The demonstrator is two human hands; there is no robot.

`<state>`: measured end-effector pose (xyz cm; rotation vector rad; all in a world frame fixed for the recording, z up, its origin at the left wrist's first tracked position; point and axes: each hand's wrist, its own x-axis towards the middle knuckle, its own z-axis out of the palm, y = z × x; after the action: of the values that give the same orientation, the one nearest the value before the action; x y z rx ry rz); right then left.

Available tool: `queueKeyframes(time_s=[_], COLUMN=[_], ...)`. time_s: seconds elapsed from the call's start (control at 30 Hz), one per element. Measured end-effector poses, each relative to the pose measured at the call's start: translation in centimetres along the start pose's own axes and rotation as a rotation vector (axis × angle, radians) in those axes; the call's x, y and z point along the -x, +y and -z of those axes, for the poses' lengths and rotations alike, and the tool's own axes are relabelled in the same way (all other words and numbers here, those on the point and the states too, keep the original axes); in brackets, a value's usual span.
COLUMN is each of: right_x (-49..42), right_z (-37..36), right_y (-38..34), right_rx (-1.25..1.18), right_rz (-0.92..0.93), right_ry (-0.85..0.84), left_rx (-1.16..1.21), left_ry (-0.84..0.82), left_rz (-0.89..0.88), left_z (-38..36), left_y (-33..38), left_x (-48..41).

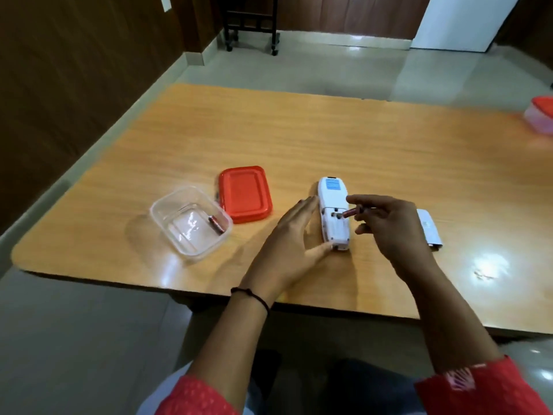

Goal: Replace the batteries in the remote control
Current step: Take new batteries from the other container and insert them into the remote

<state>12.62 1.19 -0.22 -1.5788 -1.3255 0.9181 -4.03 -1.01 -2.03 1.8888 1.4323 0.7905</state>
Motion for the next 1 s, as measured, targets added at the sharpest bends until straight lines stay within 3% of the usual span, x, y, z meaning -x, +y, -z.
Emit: queueKeyframes(time_s=[0.13,0.53,0.67,1.0], right_x=[-1.1,-1.5,-1.3,1.3], right_z=[-0.4,-1.0,-2.2,-3.2], right_y=[0.4,0.0,0.3,0.9], right_rx=[0.161,0.166,0.286,0.640], right_rz=[0.120,0.218,0.207,0.241], right_ry=[0.031,0.083,0.015,0.071], left_rx=[0.023,-0.055,-0.024,-0.053], left_ry=[-0.043,-0.005,0.013,0.016], left_rz=[0.045,0.031,0.008,0.015], left_z=[-0.7,-2.5,-2.5,-2.6], left_y=[0.2,0.7,0.5,0.6], left_x=[-0.8,-0.9,-0.9,-0.8])
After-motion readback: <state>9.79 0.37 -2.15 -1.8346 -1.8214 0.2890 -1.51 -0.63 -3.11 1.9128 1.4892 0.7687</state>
